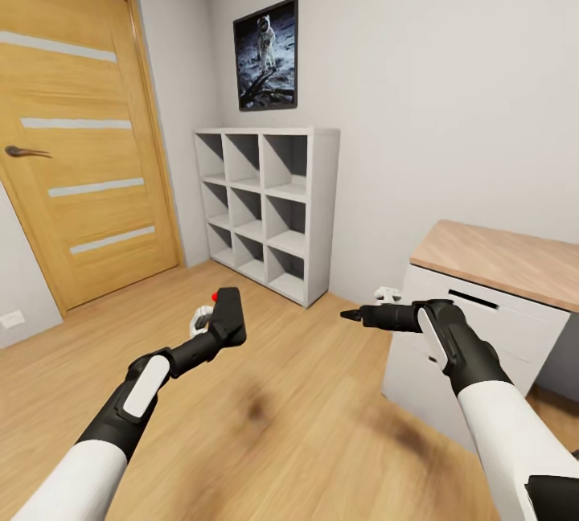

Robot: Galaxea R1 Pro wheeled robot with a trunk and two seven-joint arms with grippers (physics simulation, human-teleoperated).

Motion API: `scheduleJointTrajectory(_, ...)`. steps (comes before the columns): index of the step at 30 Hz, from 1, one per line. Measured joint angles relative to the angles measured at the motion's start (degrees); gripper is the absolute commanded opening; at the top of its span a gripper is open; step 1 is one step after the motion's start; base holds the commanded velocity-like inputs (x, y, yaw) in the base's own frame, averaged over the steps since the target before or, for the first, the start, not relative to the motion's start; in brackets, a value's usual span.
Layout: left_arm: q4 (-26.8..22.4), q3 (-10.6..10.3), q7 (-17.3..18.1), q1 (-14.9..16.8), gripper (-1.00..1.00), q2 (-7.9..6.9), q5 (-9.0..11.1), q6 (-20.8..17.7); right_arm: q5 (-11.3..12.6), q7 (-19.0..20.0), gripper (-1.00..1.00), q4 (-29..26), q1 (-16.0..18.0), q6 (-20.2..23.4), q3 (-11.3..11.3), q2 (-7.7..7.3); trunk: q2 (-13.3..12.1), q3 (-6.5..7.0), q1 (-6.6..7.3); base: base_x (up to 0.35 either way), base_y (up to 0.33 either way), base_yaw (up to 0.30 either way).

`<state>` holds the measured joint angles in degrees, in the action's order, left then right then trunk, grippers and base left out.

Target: Attach the digital camera to the camera tripod in the bedroom.

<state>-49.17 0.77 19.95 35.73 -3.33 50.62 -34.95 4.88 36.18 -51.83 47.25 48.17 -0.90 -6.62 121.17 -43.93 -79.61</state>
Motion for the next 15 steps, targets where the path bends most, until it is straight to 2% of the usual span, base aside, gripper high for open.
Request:
scheduleJointTrajectory(3, 1.1, 0.3, -0.5, 0.0, -1.00, -0.37, -0.1, 0.1, 0.0, 0.0, 1.00, 0.0, 0.0, 0.0, 0.0, 0.04, -1.2, 0.54, 0.66, 0.000, 0.000, 0.000)
scheduleJointTrajectory(5, 2.4, 1.0, -2.2, 0.0, -1.00, -1.30, -0.5, 0.4, 0.0, 0.0, 1.00, 0.1, 0.0, 0.0, 0.0, 0.08, -2.0, 0.89, 1.10, 0.000, 0.000, 0.000)
scheduleJointTrajectory(6, 3.7, 3.0, -8.9, 0.0, -1.00, -2.45, -1.0, 1.5, 0.0, 0.0, 1.00, 0.2, 0.0, -0.1, 0.0, 0.16, -2.4, 1.07, 1.31, 0.000, 0.000, 0.000)
scheduleJointTrajectory(7, 3.8, 3.8, -12.8, 0.0, -1.00, -3.02, -0.6, 1.9, 0.0, -0.1, 1.00, 0.2, 0.0, -0.1, 0.1, 0.21, -2.8, 1.25, 1.54, 0.000, 0.000, 0.000)
scheduleJointTrajectory(10, 3.8, 4.6, -18.7, 0.0, -1.00, -3.22, -0.3, 2.6, 0.0, -0.1, 1.00, 0.2, 0.0, -0.2, 0.1, 0.25, -4.0, 1.80, 2.20, 0.000, 0.000, 0.000)
scheduleJointTrajectory(11, 3.7, 4.9, -22.2, 0.0, -1.00, -3.29, -1.0, 2.9, 0.0, -0.1, 1.00, 0.3, 0.0, -0.2, 0.1, 0.26, -4.4, 1.97, 2.42, 0.000, 0.000, 0.000)
scheduleJointTrajectory(12, 3.7, 5.0, -24.0, 0.0, -1.00, -3.28, -0.9, 3.1, 0.0, -0.1, 1.00, 0.3, 0.0, -0.2, 0.1, 0.27, -4.8, 2.16, 2.64, 0.000, 0.000, 0.000)
scheduleJointTrajectory(15, 3.5, 5.0, -32.8, 0.0, -1.00, -3.22, -1.2, 3.8, 0.0, -0.1, 1.00, 0.3, 0.0, -0.2, 0.1, 0.30, -6.0, 2.69, 3.30, 0.000, 0.000, 0.000)
